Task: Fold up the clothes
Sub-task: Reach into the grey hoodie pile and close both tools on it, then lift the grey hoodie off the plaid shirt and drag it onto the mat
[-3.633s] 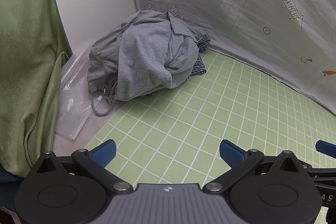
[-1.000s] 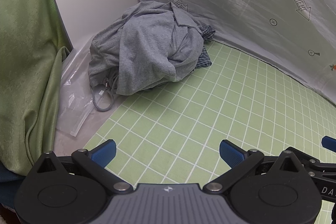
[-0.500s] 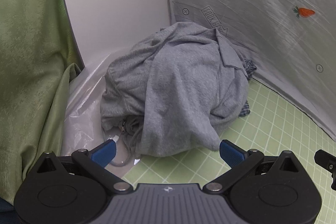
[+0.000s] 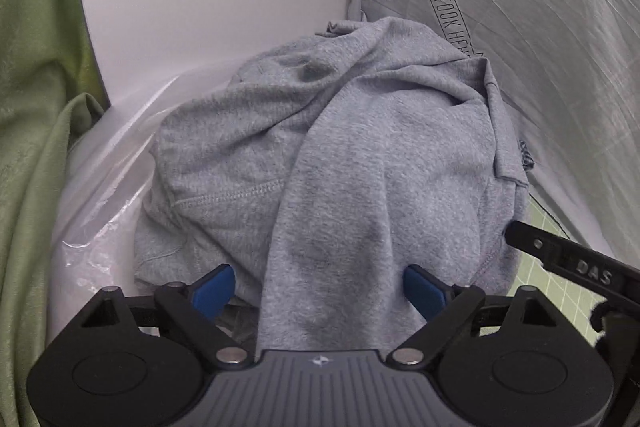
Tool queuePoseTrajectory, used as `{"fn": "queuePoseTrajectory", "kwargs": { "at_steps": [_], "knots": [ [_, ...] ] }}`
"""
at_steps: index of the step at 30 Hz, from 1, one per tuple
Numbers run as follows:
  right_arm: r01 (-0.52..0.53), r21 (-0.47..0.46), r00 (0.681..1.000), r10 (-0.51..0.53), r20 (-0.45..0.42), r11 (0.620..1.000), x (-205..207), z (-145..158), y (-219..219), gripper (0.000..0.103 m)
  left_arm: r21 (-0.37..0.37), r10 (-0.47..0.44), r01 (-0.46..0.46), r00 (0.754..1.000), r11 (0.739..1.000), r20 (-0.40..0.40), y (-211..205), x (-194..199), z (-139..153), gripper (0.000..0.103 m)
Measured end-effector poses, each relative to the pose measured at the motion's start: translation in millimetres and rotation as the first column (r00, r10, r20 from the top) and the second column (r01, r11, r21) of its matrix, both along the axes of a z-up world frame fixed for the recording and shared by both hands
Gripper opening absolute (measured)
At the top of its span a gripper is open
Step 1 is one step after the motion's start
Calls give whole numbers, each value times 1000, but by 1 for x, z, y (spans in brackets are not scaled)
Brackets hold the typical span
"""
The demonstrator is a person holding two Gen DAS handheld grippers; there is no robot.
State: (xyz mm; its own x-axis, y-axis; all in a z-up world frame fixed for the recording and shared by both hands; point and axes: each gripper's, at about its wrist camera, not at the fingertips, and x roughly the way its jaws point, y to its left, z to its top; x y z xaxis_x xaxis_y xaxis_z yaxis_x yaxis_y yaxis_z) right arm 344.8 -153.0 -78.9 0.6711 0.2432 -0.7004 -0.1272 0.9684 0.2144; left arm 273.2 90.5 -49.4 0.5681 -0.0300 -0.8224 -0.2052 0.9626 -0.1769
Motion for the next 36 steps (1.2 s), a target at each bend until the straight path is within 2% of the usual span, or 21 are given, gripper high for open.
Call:
{"fn": "queuePoseTrajectory", "kwargs": {
  "at_steps": [2,4,5,6,7,9,12,15,17,19,22,24,25,27,29,31,32,33,34,36],
  "knots": [
    [-18,52,1000,19,-20,999,10,-4,2,81,-10,-9,9,1000,1000,1,-1,0,0,80],
    [-42,114,998,47,-36,993,16,-6,2,43,-9,-16,17,1000,1000,5,-4,-2,1,64],
    [-53,138,997,59,-40,989,17,-6,2,38,-9,-18,18,1000,1000,9,-7,-5,3,58],
    [-56,121,998,58,-20,991,12,-3,3,19,-10,-11,12,1000,1000,17,-7,-8,5,43],
    [-56,110,998,56,0,992,3,1,2,13,-6,-6,6,1000,1000,25,-7,-12,7,32],
    [-53,87,998,50,40,995,-14,10,2,11,10,-9,9,999,1000,41,-8,-19,12,20],
    [-26,57,994,19,105,998,-50,29,-2,10,30,-14,12,996,999,91,-8,-37,27,14],
    [-1,-2,984,1,178,1000,-95,49,-8,10,51,-33,26,988,998,149,-10,-61,47,13],
    [31,-9,978,-28,208,999,-132,62,-19,9,59,-63,53,982,997,179,-15,-81,61,13],
    [69,4,973,-69,221,998,-175,71,-33,9,36,-100,95,976,995,194,-21,-104,70,13],
    [143,-68,975,-128,179,987,-236,66,-55,9,-16,-186,192,967,981,173,-40,-140,70,13],
    [189,-118,973,-170,154,975,-277,63,-69,10,-58,-237,245,965,968,114,-56,-159,56,18],
    [211,-138,972,-192,138,968,-296,60,-77,10,-72,-253,260,963,963,90,-62,-167,50,21],
    [250,-133,968,-245,58,959,-315,45,-92,11,-69,-245,249,968,966,58,-67,-175,42,21],
    [290,-132,955,-295,-23,948,-333,30,-108,15,-66,-237,238,971,969,25,-72,-182,34,25],
    [329,-133,934,-343,-103,935,-352,15,-123,23,-63,-228,228,974,972,-7,-77,-190,26,43],
    [346,-133,922,-362,-133,929,-360,9,-130,25,-61,-224,222,974,973,-23,-79,-194,22,48],
    [350,-122,925,-363,-108,929,-362,15,-133,32,-59,-219,217,975,974,-39,-82,-197,18,60],
    [354,-113,928,-364,-84,928,-362,21,-136,42,-57,-215,212,975,976,-55,-84,-201,14,67],
    [355,-109,931,-361,-50,929,-352,27,-143,52,-56,-188,184,979,981,-75,-84,-199,8,68]
  ]
}}
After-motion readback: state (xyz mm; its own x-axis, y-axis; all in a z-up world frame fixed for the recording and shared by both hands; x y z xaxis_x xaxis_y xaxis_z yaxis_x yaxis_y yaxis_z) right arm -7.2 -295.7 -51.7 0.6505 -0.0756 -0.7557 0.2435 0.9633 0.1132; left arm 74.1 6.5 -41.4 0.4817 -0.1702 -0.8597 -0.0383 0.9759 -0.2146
